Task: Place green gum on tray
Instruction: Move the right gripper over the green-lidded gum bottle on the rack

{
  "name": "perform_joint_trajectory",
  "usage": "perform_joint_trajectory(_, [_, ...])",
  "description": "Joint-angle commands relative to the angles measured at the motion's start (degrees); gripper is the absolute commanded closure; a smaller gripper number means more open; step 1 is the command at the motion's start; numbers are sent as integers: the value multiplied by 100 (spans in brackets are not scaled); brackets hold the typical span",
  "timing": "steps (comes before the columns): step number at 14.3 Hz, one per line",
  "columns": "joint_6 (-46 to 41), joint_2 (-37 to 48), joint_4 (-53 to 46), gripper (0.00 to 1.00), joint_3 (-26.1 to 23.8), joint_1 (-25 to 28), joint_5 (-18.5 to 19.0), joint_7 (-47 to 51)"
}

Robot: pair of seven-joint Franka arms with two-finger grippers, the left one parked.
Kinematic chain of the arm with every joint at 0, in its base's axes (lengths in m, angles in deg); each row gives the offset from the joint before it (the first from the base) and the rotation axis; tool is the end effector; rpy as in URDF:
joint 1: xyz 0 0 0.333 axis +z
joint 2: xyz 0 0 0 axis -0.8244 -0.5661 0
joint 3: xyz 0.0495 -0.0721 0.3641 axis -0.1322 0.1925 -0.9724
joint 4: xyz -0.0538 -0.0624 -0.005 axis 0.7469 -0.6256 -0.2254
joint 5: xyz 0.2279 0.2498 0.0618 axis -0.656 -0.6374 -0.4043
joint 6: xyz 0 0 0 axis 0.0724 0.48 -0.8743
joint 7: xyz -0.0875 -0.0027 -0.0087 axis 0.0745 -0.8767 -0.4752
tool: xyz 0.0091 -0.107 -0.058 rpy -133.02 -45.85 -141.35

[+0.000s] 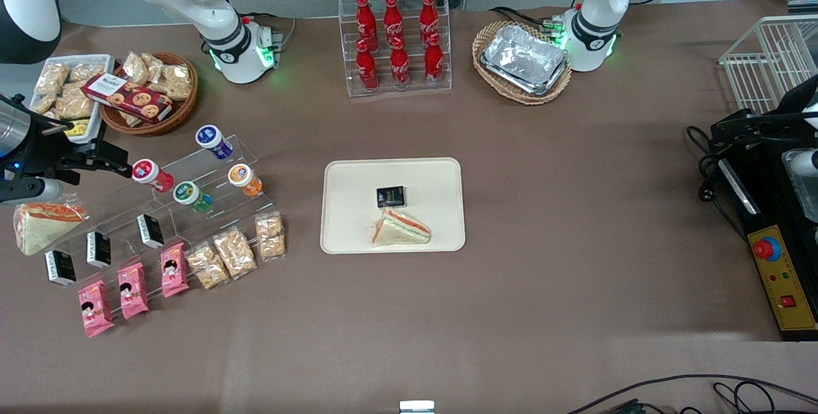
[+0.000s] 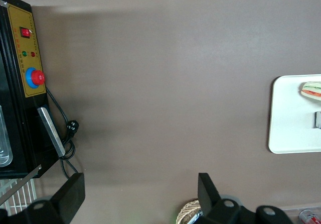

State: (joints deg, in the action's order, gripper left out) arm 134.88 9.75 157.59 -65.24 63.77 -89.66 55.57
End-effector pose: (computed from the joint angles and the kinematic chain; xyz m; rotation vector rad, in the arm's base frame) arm 0.5253 -0.0035 0.6448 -3.1038 -0.1126 0.0711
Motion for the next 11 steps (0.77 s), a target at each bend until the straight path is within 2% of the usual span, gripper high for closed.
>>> perform_joint_trajectory(1, [-9,-29,-97,0,77,28,-104,-79])
perform_joint_trajectory(4, [-9,-38,-71,0,78,19,-165,-323])
perform_joint_trajectory(7, [149,-46,-27,0,95,28,-87,-1904])
perform_joint_trajectory(11, [307,93,306,0,104,1,-86,-2013])
